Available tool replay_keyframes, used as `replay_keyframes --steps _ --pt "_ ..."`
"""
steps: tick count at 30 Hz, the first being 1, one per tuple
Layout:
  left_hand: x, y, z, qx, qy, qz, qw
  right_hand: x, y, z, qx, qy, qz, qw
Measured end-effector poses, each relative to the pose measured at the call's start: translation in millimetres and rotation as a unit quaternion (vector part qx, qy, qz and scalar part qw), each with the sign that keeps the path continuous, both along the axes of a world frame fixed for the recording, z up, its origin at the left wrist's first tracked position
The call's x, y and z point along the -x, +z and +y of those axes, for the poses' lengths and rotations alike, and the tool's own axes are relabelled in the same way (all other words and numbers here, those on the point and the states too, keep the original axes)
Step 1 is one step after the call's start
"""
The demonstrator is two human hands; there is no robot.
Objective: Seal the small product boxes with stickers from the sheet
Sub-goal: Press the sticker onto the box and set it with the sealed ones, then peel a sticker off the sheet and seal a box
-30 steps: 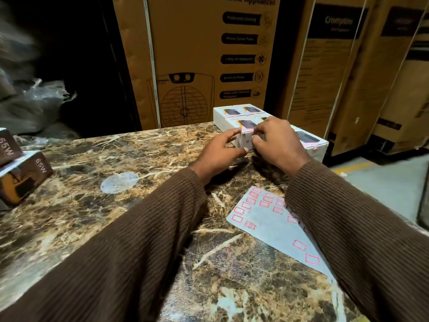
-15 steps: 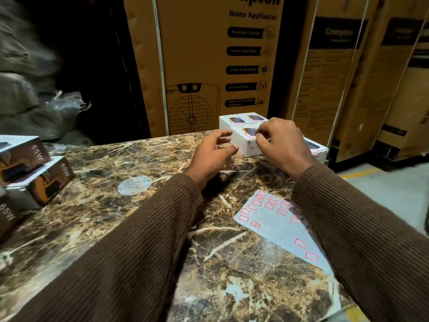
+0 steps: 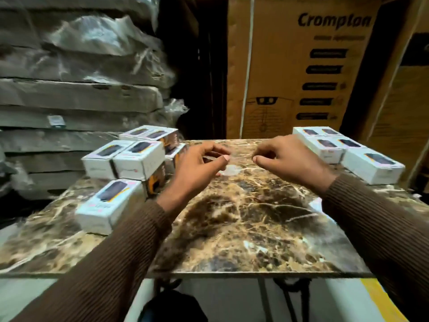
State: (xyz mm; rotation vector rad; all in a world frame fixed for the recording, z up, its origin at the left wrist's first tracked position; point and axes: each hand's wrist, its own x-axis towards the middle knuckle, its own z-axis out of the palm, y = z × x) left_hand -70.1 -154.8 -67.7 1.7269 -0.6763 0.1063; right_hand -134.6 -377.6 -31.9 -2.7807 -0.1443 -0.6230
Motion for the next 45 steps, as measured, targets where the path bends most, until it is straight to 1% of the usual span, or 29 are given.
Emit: replay_keyframes --steps 3,7,11,14,17,20,25,28,30,31,33,34,37,38,41,45 --pt "6.6 12.7 62.7 -0.023 0.051 -0.021 0.998 -3.5 -1.1 53.0 -0.016 0.042 0.000 0.999" --pt "-1.8 30.1 129.7 -0.087 0.130 -0.068 0.985 -18.7 -7.8 114.9 -0.060 0.088 -0.003 0.994" --pt "-29.2 32.5 172.8 -0.143 0.213 -0.098 0.962 -46.3 -14.7 158.6 -0.131 0.106 -0.021 0.986" --pt "-44.6 27.6 191.5 -0.186 0.266 -0.127 0.937 -65.2 -18.6 182.5 -0.191 0.102 -0.027 0.976" --pt "-50.4 20.8 196.0 -0.242 0.274 -0.157 0.918 -80.0 -22.2 197.9 -0.241 0.088 -0.025 0.966" --pt "-48.4 17.9 193.2 -0.253 0.273 -0.185 0.909 -92.4 -31.7 207.8 -0.276 0.064 0.000 0.959" --pt "-45.6 13.2 190.5 -0.291 0.268 -0.234 0.888 -100.9 -45.3 222.5 -0.380 0.063 0.020 0.922" --pt "-45.2 7.4 188.6 -0.277 0.273 -0.254 0.885 -104.8 -47.8 225.8 -0.439 0.057 0.034 0.896" --pt "-43.6 3.3 184.8 -0.256 0.270 -0.264 0.890 -107.7 -48.9 224.9 -0.493 0.057 0.056 0.867" --pt "-42.7 2.0 182.5 -0.246 0.271 -0.263 0.893 -107.5 -48.9 224.6 -0.516 0.057 0.070 0.852" --pt "-40.7 0.3 177.4 -0.224 0.276 -0.251 0.900 -104.4 -47.9 223.4 -0.540 0.056 0.089 0.835" --pt "-39.4 -0.3 174.6 -0.212 0.279 -0.245 0.904 -103.4 -48.3 222.8 -0.548 0.059 0.093 0.829" --pt "-36.2 -1.5 165.4 -0.168 0.289 -0.229 0.914 -96.7 -47.9 221.7 -0.595 0.079 0.084 0.795" --pt "-35.6 -1.8 161.7 -0.152 0.290 -0.223 0.918 -95.2 -48.7 220.6 -0.598 0.076 0.075 0.794" --pt "-34.1 -0.5 147.9 -0.097 0.279 -0.211 0.932 -91.2 -50.1 210.4 -0.573 0.056 0.039 0.817" --pt "-26.4 5.2 117.4 -0.038 0.240 -0.192 0.951 -79.6 -43.4 175.5 -0.550 0.059 -0.015 0.833"
